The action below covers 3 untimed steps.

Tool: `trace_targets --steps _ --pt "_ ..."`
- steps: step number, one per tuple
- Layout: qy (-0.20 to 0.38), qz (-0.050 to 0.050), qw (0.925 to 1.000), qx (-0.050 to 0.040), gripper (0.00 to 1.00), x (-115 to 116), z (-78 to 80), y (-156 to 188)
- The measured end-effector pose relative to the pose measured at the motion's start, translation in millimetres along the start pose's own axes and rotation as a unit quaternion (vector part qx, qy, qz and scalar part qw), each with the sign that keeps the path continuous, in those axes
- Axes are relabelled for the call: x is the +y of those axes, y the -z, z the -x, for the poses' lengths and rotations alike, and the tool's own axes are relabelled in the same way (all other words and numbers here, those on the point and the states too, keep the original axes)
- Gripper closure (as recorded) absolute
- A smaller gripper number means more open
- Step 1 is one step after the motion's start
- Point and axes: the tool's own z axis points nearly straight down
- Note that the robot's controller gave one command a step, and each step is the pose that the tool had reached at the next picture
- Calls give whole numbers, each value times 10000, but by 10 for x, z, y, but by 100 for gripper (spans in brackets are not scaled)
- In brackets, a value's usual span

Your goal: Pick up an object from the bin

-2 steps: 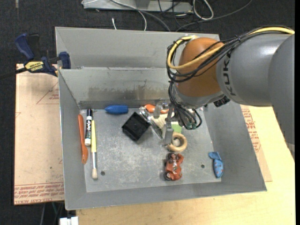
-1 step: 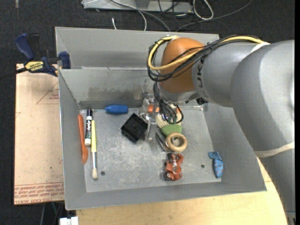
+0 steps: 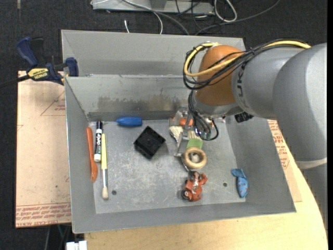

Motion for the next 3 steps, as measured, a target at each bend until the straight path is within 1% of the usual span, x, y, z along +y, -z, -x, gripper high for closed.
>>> trace_targets --steps 1,2,3 --pt "-598 15 9982 13 0 90 -52 -1" --pt "-408 17 9992 -7 0 -873 211 1" --pt "-390 127 9991 44 100 -1787 381 -3"
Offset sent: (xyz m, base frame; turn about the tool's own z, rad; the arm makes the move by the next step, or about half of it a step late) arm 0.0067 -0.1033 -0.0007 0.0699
